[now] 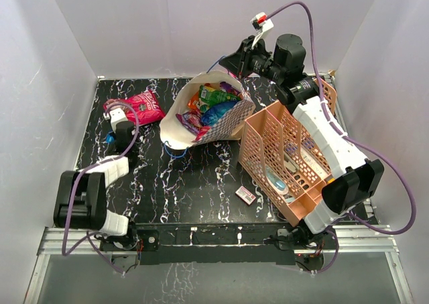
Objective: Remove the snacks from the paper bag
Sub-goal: Place the snack at the center of the board.
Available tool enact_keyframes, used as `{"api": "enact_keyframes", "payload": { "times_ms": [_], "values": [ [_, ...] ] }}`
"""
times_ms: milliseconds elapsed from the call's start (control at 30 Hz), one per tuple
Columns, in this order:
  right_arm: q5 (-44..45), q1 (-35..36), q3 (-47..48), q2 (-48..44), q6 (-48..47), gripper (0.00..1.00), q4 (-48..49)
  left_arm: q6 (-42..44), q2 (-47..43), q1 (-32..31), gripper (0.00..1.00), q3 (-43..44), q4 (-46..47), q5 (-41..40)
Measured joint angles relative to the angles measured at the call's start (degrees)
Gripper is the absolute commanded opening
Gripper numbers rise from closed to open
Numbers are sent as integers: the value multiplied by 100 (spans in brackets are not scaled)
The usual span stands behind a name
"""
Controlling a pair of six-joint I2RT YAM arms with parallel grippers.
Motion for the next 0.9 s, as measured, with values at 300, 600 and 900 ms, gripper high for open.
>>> {"api": "enact_keyframes", "payload": {
  "times_ms": [300, 600, 900],
  "values": [
    [-83, 0, 0, 0, 0, 8, 2, -461, 988, 487, 74, 365, -175, 343],
    [-109, -2, -96, 0, 7, 8, 46, -1681, -752, 483, 84, 586, -1773, 1309],
    [-258, 0, -129, -4, 11, 8, 103, -1134, -741, 470, 86, 3646, -3716, 3156]
  ]
}}
